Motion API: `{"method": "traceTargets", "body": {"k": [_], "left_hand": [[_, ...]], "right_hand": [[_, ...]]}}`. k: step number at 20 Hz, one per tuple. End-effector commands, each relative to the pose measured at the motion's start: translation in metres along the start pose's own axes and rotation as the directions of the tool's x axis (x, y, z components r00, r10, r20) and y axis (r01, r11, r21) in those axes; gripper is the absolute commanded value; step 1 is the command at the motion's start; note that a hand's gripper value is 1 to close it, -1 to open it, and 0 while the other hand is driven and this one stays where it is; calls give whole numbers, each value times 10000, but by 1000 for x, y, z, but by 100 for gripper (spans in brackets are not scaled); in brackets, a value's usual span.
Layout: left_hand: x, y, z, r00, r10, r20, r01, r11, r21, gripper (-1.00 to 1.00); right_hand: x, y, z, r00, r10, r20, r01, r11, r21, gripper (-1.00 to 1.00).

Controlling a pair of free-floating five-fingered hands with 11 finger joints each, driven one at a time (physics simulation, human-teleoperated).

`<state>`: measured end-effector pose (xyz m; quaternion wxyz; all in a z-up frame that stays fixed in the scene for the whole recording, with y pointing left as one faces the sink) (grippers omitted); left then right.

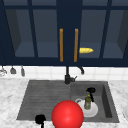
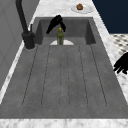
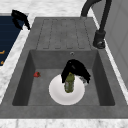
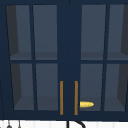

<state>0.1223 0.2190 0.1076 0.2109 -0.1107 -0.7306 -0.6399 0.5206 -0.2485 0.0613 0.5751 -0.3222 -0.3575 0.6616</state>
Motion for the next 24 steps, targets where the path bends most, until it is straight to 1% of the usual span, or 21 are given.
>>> {"method": "traceTargets", "body": {"k": [1,4,9,13,16,17,18,19,20,21,23,24], "left_hand": [[0,0,0,10000,0,0,0,10000,0,0],[0,0,0,10000,0,0,0,10000,0,0],[0,0,0,10000,0,0,0,10000,0,0],[0,0,0,10000,0,0,0,10000,0,0],[0,0,0,10000,0,0,0,10000,0,0],[0,0,0,10000,0,0,0,10000,0,0],[0,0,0,10000,0,0,0,10000,0,0],[0,0,0,10000,0,0,0,10000,0,0],[0,0,0,10000,0,0,0,10000,0,0],[0,0,0,10000,0,0,0,10000,0,0],[0,0,0,10000,0,0,0,10000,0,0],[0,0,0,10000,0,0,0,10000,0,0]], "right_hand": [[0,-11,7,10000,-20,-48,20,10000,-67,-100],[0,-16,13,9999,-19,-129,15,9996,-294,-100],[-4,-30,34,9999,10,-141,-19,9979,-651,-100],[-6,-45,52,10000,-33,-59,29,9983,-581,-100],[-5,-43,61,9999,121,22,-119,9977,-663,-100],[-6,-46,62,9999,88,-138,-100,9959,-904,-100],[-11,-49,67,9991,-77,-423,32,9945,-1047,-100],[-3,-48,53,9996,276,67,-273,9988,-406,-100],[-6,-46,59,9999,102,-82,-107,9979,-639,-100],[-6,-47,59,9998,197,-32,-199,9980,-594,-100],[-6,-47,59,9999,140,-51,-143,9978,-650,-100],[-2,-43,65,9997,0,-260,-15,9983,-583,-100]]}}
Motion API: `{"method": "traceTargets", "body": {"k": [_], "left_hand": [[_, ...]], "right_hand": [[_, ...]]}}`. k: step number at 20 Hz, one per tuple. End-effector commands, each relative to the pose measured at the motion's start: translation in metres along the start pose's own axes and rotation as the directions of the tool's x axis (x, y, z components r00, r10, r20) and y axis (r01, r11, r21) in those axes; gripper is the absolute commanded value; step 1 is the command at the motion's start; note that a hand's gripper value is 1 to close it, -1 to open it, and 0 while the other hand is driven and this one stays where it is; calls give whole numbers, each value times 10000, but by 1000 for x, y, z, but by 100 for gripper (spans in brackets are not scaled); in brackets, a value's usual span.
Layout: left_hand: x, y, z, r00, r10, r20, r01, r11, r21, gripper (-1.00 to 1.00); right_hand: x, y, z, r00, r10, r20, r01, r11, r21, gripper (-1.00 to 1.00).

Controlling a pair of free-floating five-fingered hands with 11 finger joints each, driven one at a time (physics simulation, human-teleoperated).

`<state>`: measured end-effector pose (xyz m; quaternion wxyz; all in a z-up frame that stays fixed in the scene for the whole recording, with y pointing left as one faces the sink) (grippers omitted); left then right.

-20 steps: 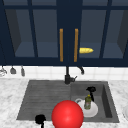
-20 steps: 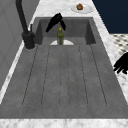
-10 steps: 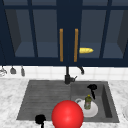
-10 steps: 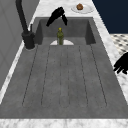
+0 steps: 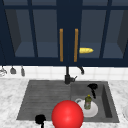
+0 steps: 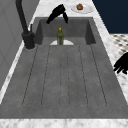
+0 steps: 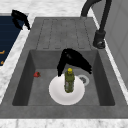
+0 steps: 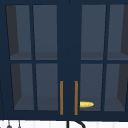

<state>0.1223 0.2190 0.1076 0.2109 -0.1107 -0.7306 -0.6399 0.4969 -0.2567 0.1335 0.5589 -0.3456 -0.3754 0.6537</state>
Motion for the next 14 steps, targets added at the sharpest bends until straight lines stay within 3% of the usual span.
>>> {"method": "traceTargets", "body": {"k": [1,8,9,14], "left_hand": [[0,0,0,10000,0,0,0,10000,0,0],[0,0,0,10000,0,0,0,10000,0,0],[0,0,0,10000,0,0,0,10000,0,0],[0,0,0,10000,0,0,0,10000,0,0]], "right_hand": [[1,4,8,9995,-253,-203,253,9997,-10,-100],[15,12,41,9997,-249,-84,233,9873,-1571,-100],[11,15,44,9993,-362,-94,340,9839,-1753,-100],[15,11,62,9992,66,-407,-175,9616,-2739,-100]]}}
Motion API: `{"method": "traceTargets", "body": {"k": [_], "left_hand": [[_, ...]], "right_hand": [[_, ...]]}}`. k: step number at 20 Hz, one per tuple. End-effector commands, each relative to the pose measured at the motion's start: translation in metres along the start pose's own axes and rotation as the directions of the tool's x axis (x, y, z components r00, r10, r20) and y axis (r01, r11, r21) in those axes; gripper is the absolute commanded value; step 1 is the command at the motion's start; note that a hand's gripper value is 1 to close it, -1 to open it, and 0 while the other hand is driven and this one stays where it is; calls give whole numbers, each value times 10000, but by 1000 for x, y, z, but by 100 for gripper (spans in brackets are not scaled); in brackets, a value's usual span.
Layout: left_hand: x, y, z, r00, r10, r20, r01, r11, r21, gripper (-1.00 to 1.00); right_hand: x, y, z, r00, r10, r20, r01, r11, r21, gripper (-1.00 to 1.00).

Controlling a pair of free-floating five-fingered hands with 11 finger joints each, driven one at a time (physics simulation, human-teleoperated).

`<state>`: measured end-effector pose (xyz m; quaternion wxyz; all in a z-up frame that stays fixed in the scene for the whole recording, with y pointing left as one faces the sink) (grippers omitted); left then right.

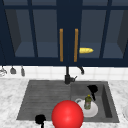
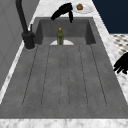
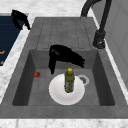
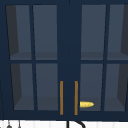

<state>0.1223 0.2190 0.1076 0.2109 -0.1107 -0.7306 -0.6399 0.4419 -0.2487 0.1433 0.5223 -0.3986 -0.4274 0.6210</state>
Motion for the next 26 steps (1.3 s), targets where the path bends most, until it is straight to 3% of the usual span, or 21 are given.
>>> {"method": "traceTargets", "body": {"k": [1,3,5,9,11,15,17,21,26], "left_hand": [[0,0,0,10000,0,0,0,10000,0,0],[0,0,0,10000,0,0,0,10000,0,0],[0,0,0,10000,0,0,0,10000,0,0],[0,0,0,10000,0,0,0,10000,0,0],[0,0,0,10000,0,0,0,10000,0,0],[0,0,0,10000,0,0,0,10000,0,0],[0,0,0,10000,0,0,0,10000,0,0],[0,0,0,10000,0,0,0,10000,0,0],[0,0,0,10000,0,0,0,10000,0,0]], "right_hand": [[1,-8,12,9994,-21,-343,-19,9930,-1183,-100],[1,-12,33,9996,-252,-100,241,9949,-982,-100],[3,-16,41,9998,-46,186,48,9999,-112,-100],[7,-36,66,9990,91,441,-81,9997,-226,-100],[7,-38,79,9979,-223,603,240,9993,-278,-100],[15,-45,89,9965,-328,773,362,9984,-433,-100],[19,-49,90,9964,-447,726,510,9949,-866,-100],[29,-46,91,9913,-981,878,1055,9908,-850,-100],[36,-43,118,9823,-1620,936,1677,9843,-560,-100]]}}
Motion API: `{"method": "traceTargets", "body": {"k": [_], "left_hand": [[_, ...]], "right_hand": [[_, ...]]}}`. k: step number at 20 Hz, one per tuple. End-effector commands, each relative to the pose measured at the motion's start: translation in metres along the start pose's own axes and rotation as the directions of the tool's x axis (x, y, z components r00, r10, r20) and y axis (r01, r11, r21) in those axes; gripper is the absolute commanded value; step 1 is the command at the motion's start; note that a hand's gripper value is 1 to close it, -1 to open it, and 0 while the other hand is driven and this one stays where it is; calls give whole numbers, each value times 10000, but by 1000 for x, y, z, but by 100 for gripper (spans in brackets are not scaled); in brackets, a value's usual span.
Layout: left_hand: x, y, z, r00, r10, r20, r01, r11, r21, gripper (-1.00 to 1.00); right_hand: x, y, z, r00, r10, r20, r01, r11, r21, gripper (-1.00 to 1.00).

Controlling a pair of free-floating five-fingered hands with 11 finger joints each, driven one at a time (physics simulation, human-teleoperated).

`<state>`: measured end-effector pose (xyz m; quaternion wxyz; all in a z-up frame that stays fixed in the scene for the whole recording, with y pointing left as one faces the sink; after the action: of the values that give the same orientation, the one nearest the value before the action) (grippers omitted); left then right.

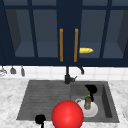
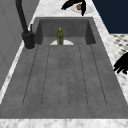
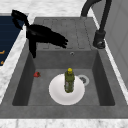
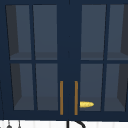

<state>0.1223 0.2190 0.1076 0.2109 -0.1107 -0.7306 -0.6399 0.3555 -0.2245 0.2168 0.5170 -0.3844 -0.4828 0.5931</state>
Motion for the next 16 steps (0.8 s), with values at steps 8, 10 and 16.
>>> {"method": "traceTargets", "body": {"k": [8,10,16], "left_hand": [[0,0,0,10000,0,0,0,10000,0,0],[0,0,0,10000,0,0,0,10000,0,0],[0,0,0,10000,0,0,0,10000,0,0]], "right_hand": [[21,12,67,9792,-1946,578,1991,9763,-845,-100],[25,14,77,9736,-2184,667,2246,9684,-1080,-100],[39,21,100,9551,-2909,556,2961,9398,-1706,-100]]}}
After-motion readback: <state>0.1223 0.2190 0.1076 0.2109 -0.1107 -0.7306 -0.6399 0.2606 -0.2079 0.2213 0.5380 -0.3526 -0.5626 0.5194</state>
